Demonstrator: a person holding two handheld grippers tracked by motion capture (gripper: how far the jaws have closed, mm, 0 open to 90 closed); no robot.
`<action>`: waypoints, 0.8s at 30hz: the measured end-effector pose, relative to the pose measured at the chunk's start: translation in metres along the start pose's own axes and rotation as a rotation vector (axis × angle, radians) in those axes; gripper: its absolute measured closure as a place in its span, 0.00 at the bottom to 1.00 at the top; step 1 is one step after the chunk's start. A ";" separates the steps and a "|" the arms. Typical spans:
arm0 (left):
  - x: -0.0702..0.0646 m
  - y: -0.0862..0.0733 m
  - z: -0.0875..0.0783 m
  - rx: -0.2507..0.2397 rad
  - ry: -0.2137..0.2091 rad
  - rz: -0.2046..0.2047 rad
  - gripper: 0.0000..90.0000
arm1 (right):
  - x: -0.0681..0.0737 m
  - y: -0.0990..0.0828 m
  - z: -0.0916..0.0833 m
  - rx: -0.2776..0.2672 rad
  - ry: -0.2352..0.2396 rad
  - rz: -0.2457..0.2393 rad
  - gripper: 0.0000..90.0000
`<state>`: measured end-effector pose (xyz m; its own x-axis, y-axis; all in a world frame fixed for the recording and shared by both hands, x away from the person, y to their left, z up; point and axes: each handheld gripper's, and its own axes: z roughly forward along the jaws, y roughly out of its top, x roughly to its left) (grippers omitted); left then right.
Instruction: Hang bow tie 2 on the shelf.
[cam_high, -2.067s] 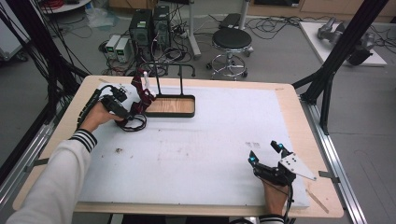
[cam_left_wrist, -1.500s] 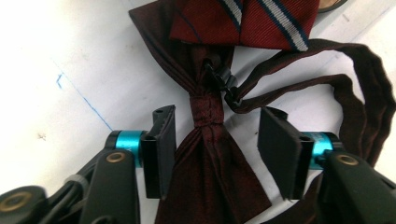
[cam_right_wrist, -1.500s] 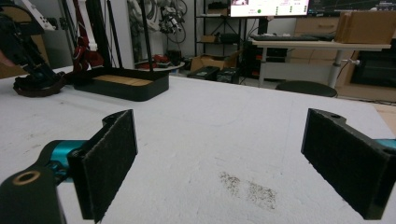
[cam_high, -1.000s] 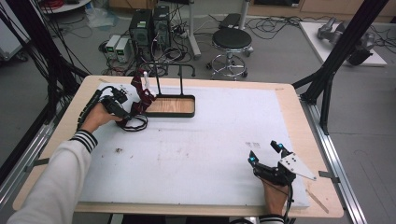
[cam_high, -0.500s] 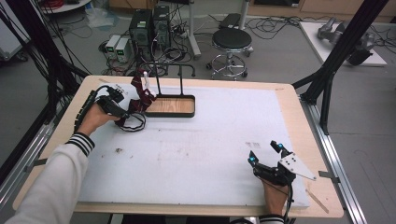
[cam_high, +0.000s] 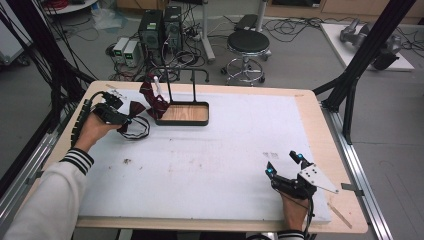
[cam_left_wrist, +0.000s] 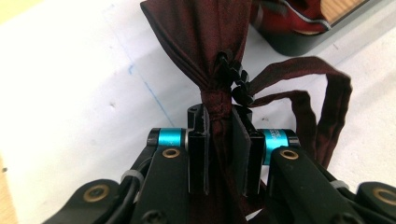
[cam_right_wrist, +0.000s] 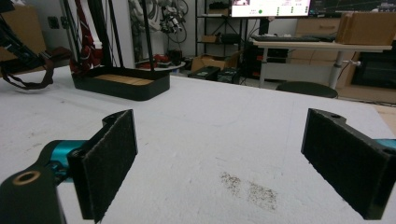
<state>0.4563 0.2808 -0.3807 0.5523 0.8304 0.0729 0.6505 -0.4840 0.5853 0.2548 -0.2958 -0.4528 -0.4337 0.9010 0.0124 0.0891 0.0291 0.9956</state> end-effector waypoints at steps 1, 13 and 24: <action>0.000 -0.001 -0.002 -0.014 0.000 -0.011 0.86 | 0.000 0.000 0.000 0.000 0.000 0.001 0.11; -0.006 -0.007 -0.025 -0.127 0.038 -0.003 0.86 | 0.000 0.000 0.000 -0.004 0.001 -0.002 0.11; -0.022 -0.011 -0.053 -0.282 0.038 0.012 0.86 | 0.000 0.000 -0.001 -0.003 0.001 0.001 0.11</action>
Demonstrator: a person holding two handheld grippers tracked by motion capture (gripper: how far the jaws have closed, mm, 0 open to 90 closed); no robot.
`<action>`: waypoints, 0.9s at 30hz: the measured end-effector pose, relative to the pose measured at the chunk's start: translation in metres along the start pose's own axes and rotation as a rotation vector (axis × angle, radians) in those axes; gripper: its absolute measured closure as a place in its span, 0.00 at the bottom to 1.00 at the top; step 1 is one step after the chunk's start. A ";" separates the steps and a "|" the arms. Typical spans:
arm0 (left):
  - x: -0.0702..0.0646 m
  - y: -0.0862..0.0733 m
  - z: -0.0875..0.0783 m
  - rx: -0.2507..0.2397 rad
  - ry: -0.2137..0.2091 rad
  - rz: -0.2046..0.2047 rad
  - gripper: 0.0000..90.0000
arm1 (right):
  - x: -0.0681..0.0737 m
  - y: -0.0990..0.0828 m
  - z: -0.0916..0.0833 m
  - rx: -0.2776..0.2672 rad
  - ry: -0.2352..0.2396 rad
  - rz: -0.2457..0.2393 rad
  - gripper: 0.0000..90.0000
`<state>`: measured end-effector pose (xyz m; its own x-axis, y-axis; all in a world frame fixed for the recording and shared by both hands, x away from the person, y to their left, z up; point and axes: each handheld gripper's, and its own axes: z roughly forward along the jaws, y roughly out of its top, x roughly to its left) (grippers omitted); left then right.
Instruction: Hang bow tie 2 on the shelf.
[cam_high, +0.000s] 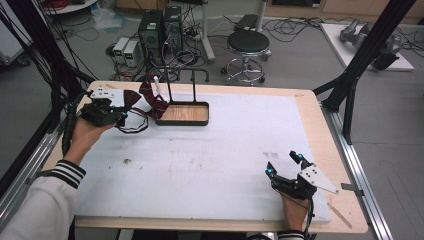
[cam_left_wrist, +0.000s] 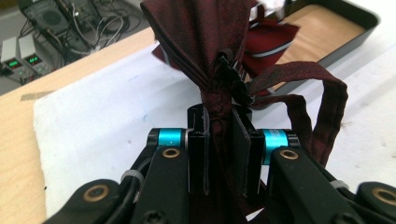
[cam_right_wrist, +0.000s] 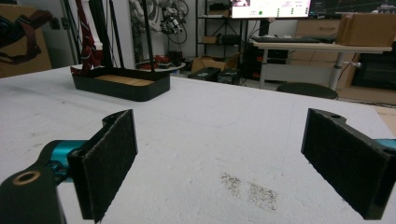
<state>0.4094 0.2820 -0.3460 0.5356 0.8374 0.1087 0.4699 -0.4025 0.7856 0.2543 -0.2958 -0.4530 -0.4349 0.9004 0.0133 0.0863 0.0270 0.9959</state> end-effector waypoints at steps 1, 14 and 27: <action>-0.001 0.001 -0.002 -0.011 0.001 0.001 0.86 | 0.000 0.000 0.000 -0.002 0.000 -0.004 0.11; -0.023 0.018 -0.016 -0.125 -0.033 0.019 0.86 | -0.001 0.000 0.000 -0.007 -0.001 -0.008 0.11; -0.047 0.042 -0.021 -0.212 -0.047 0.040 0.86 | -0.001 0.000 0.000 -0.005 -0.002 -0.003 0.11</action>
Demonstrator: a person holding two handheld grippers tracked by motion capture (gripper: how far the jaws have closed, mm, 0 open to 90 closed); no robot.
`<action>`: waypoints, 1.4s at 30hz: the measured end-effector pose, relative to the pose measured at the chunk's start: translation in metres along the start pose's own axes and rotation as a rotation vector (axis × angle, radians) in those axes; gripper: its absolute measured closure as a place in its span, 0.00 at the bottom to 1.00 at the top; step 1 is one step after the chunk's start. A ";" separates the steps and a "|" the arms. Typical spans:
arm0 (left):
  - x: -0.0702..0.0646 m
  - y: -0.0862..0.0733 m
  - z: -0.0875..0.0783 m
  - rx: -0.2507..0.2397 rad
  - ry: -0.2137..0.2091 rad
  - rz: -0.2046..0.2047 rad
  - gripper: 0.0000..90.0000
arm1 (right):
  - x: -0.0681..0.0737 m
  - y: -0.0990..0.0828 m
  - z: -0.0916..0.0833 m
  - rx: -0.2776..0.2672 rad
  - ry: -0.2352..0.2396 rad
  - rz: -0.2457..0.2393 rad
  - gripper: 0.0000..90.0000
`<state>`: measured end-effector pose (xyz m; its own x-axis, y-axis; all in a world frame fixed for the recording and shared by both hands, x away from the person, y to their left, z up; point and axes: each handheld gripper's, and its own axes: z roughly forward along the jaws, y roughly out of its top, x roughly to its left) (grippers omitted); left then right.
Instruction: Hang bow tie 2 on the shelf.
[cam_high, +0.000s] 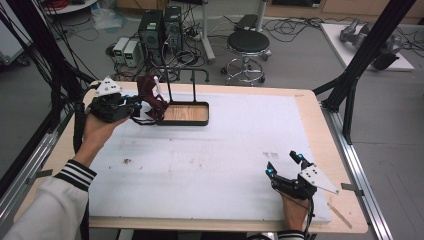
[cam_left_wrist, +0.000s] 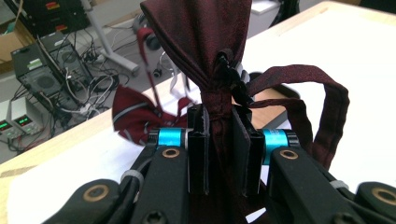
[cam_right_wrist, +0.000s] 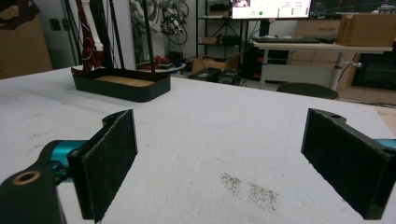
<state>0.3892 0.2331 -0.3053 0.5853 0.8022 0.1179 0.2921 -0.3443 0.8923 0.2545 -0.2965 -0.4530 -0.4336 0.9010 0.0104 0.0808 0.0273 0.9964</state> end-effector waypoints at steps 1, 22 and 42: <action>-0.002 0.001 0.001 -0.003 0.001 0.002 0.86 | 0.000 0.000 0.000 0.000 0.000 0.000 0.11; -0.034 0.035 0.032 -0.130 0.031 -0.047 0.86 | -0.001 0.000 0.000 -0.001 0.010 0.011 0.11; -0.032 0.033 0.050 -0.147 0.095 -0.114 0.86 | -0.002 0.000 -0.001 -0.006 0.020 0.013 0.11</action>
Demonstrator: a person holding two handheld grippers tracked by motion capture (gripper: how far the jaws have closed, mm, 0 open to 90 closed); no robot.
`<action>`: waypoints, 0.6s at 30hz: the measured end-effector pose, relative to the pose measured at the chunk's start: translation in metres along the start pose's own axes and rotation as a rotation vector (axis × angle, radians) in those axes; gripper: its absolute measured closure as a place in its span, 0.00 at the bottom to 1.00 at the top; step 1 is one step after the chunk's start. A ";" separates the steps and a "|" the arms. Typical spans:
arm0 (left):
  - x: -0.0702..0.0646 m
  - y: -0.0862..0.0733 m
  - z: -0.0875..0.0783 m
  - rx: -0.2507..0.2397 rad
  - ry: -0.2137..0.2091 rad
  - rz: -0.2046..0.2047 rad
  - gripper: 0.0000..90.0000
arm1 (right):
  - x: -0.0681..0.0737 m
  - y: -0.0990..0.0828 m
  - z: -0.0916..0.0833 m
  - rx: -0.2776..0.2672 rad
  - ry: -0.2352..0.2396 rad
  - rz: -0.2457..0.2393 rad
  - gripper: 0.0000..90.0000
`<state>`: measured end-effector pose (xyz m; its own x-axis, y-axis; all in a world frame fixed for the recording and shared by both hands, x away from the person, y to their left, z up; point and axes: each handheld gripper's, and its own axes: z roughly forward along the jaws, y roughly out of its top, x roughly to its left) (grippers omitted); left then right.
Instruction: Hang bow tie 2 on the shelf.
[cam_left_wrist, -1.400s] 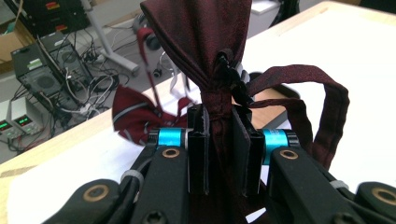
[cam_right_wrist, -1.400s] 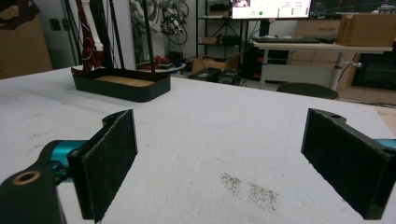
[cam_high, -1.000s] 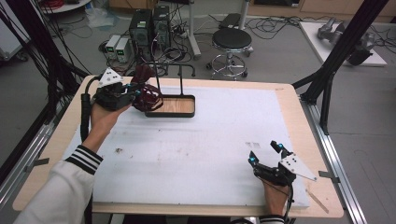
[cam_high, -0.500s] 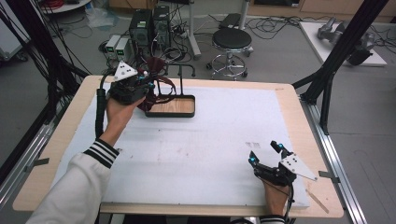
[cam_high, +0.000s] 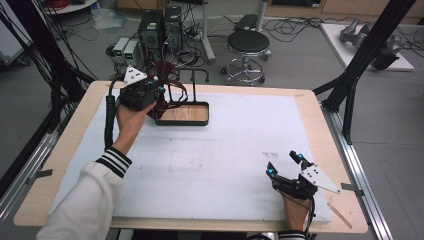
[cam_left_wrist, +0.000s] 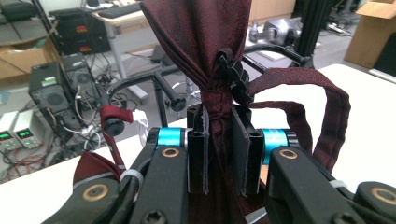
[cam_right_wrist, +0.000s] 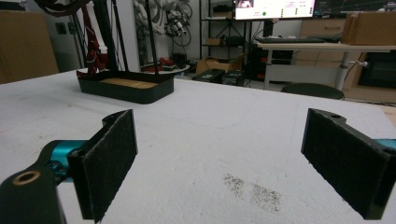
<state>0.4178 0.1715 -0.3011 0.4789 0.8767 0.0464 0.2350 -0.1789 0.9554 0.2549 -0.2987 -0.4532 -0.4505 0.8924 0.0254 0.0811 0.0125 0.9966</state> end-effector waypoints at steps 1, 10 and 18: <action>0.000 0.000 0.001 -0.001 0.012 -0.001 0.86 | 0.000 0.000 0.000 0.002 0.001 0.004 0.11; 0.001 -0.003 0.006 0.007 0.024 -0.010 0.86 | 0.000 0.000 0.000 0.002 0.003 0.008 0.11; 0.003 -0.005 0.010 0.004 0.052 -0.018 0.86 | 0.000 0.000 0.000 0.002 0.005 0.011 0.11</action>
<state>0.4265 0.1707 -0.3091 0.4302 0.9017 0.0440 0.2466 -0.1642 0.9551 0.2545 -0.2988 -0.4532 -0.4536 0.8905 0.0367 0.0875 0.0034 0.9962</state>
